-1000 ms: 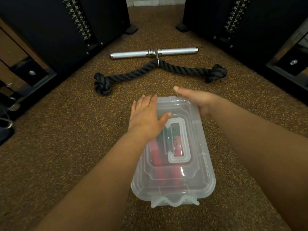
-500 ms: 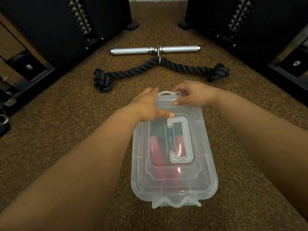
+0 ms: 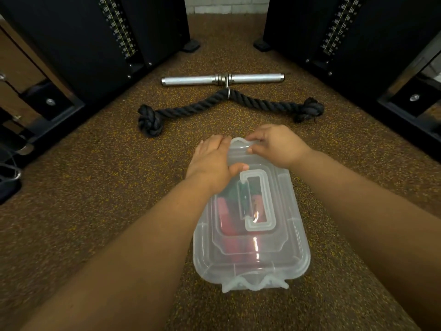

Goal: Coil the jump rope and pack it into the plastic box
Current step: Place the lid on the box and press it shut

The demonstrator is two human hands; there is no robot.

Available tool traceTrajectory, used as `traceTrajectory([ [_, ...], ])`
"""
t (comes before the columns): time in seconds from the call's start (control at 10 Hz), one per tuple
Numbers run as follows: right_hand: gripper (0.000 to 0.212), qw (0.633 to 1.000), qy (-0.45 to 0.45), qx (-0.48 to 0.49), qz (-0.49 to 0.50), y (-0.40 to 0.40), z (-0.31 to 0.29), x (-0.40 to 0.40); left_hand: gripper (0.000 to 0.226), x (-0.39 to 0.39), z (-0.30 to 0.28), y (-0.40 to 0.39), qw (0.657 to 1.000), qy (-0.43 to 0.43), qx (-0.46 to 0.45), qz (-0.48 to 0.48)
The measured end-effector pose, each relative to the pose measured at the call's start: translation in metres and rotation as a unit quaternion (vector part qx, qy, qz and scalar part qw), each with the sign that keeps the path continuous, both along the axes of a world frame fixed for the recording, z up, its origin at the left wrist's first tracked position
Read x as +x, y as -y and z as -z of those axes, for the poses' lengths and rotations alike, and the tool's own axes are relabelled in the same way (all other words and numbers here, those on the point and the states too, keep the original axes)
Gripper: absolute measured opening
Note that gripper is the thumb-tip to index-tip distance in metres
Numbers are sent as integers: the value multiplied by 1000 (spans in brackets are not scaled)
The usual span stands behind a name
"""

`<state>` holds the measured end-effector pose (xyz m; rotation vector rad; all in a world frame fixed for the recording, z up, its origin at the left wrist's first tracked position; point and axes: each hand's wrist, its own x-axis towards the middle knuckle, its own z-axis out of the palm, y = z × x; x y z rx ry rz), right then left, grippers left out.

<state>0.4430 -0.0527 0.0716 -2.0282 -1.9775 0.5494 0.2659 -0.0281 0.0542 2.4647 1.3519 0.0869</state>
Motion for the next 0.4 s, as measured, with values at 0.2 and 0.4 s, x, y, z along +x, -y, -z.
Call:
traceTrajectory([
  [0.2, 42, 997, 64, 36, 38, 19, 10, -23, 70, 0, -2, 22, 999, -48, 1, -15],
  [0.4, 27, 993, 112, -25, 31, 18, -7, -41, 48, -10, -40, 12, 999, -37, 0, 8],
])
